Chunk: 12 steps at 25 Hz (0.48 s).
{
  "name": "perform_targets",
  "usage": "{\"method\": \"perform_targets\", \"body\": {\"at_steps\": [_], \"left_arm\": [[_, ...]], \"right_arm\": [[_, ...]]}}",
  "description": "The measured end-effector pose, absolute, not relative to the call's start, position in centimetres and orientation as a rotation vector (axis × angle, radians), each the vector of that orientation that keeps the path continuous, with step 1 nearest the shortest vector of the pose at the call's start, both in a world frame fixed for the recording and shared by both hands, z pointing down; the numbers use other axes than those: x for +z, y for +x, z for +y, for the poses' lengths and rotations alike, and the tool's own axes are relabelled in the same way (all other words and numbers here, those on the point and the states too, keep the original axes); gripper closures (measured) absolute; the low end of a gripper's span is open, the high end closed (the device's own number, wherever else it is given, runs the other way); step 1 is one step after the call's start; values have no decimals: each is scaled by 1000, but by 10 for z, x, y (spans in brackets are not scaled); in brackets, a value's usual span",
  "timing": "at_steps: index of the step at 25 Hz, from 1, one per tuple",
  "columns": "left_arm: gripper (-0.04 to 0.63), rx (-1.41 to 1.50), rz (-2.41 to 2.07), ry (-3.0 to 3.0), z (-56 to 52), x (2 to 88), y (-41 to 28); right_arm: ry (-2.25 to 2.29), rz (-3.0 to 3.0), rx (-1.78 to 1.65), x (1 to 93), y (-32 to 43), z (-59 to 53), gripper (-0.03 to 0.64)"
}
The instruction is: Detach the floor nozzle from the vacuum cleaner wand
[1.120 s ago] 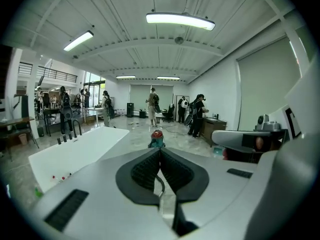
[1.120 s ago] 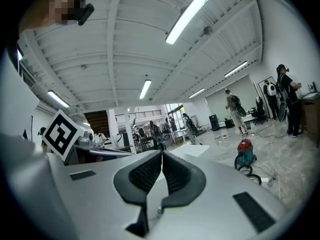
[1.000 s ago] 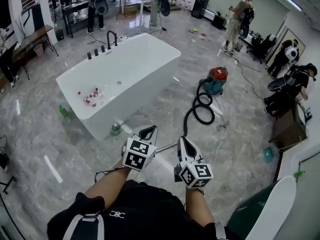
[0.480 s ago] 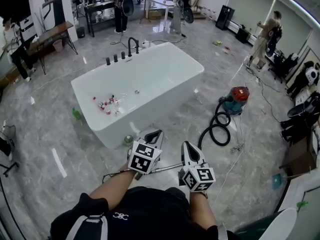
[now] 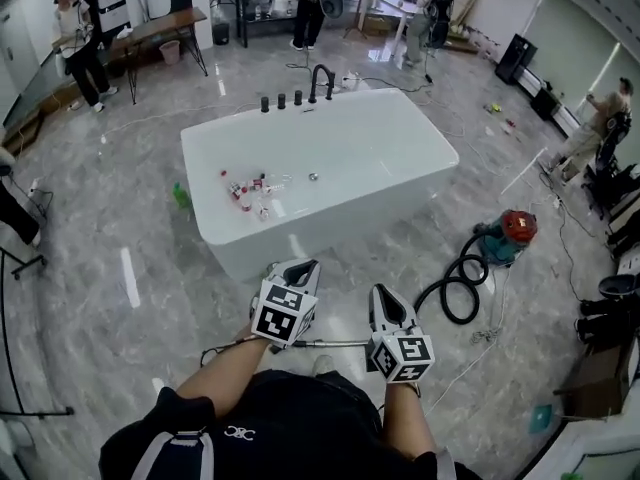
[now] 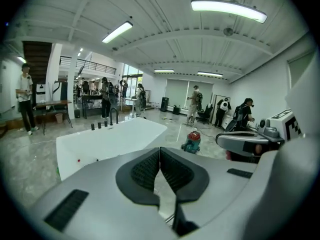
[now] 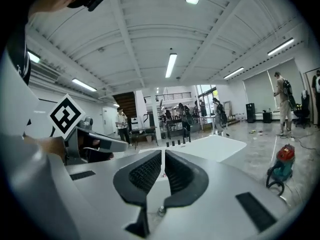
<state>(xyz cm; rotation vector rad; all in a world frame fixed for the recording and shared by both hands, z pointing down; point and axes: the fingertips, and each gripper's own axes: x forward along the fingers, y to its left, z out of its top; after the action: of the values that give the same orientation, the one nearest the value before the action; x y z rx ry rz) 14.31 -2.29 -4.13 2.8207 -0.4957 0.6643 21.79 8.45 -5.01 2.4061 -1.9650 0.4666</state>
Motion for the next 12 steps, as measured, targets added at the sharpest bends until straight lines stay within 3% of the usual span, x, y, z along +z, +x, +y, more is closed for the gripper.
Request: {"method": "perform_targets", "body": {"at_steps": [12], "left_arm": [[586,726,-624,2583,-46,50,140]], "right_arm": [[1811,-1947,456,84,242,45,600]]}}
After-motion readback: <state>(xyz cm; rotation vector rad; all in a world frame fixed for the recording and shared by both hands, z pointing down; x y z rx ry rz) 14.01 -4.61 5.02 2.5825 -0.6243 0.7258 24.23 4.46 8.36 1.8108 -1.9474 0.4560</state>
